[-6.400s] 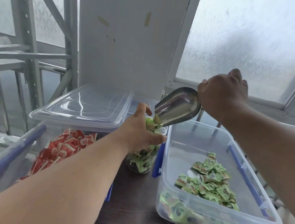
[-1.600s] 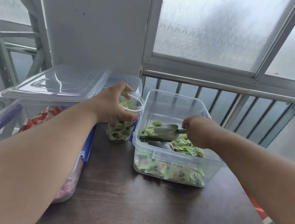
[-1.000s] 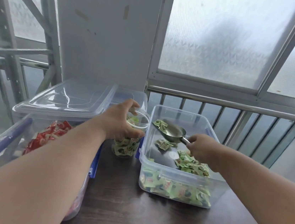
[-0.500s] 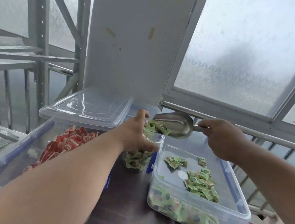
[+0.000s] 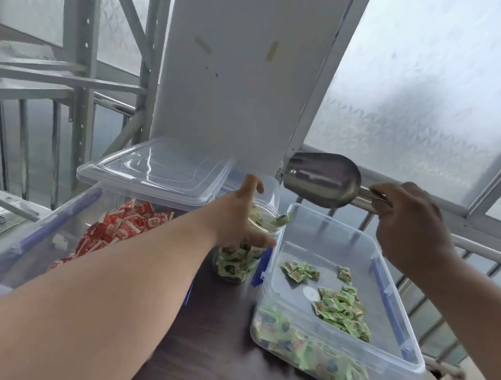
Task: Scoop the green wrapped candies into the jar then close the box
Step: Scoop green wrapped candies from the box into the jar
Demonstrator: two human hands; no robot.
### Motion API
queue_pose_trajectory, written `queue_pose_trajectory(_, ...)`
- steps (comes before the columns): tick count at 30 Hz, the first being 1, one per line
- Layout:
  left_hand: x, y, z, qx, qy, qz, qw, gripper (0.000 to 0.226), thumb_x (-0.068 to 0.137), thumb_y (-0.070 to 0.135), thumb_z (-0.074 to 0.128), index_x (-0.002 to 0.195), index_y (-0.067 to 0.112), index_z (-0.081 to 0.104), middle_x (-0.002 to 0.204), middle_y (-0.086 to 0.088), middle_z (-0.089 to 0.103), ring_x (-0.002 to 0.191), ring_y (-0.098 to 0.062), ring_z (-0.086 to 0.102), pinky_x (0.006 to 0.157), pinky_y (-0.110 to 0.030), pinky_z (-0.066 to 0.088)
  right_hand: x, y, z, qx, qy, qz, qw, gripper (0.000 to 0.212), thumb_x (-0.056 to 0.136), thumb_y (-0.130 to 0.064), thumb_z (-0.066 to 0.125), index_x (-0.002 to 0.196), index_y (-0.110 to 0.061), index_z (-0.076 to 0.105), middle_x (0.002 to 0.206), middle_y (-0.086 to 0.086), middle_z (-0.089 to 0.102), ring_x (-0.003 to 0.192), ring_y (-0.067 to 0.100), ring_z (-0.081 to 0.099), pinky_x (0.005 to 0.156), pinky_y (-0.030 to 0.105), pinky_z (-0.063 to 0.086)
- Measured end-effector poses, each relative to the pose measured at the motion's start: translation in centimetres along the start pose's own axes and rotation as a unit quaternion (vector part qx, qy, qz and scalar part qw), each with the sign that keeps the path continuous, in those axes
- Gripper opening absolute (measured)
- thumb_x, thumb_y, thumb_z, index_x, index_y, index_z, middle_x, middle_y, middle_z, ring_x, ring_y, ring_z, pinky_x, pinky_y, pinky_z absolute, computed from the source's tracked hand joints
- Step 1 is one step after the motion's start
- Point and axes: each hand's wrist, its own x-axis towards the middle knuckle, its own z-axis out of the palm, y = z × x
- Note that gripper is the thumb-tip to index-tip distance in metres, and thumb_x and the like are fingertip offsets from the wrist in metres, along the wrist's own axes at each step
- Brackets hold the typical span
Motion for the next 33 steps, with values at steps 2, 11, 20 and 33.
queue_pose_trajectory(2,0.0,-0.1,-0.1,0.003,-0.004,0.011,1.000,0.093,0.076,0.054,0.093,0.137,0.037,0.025,0.137,-0.014,0.058,0.112,-0.031,0.059,0.094,-0.036,0.044,-0.4,0.9,0.4,-0.006,-0.007,0.041,0.999,0.023,0.098,-0.011,0.062,0.117,-0.018,0.073,0.100,0.014,0.068,0.090,0.037,0.062,0.078,0.038,0.046)
queue_pose_trajectory(11,0.8,-0.7,0.0,0.011,-0.036,0.044,0.998,0.053,0.086,0.057,0.083,0.128,0.049,0.051,0.156,0.002,0.048,0.137,-0.023,0.052,0.104,-0.036,0.041,-2.8,3.8,1.5,-0.201,-0.172,0.150,0.953,0.028,0.093,-0.012,0.046,0.098,-0.025,0.070,0.097,0.008,0.054,0.091,0.035,0.062,0.072,0.040,0.052)
queue_pose_trajectory(20,1.3,-0.8,0.3,-0.006,-0.025,0.023,0.999,0.043,0.084,0.053,0.088,0.112,0.032,0.064,0.135,0.005,0.054,0.114,-0.020,0.060,0.087,-0.036,0.055,-5.3,1.5,4.0,-0.271,-0.278,0.030,0.921,0.035,0.100,-0.010,0.046,0.117,-0.021,0.073,0.097,0.001,0.044,0.087,0.031,0.068,0.063,0.036,0.046)
queue_pose_trajectory(33,1.0,-0.4,0.2,0.011,-0.021,0.022,0.999,0.047,0.085,0.050,0.087,0.119,0.030,0.062,0.133,0.007,0.052,0.122,-0.016,0.053,0.097,-0.032,0.042,-3.3,2.7,2.3,-0.022,-0.287,0.112,0.951,0.011,0.094,-0.022,0.073,0.097,-0.031,0.079,0.094,-0.002,0.070,0.089,0.021,0.064,0.075,0.033,0.053)
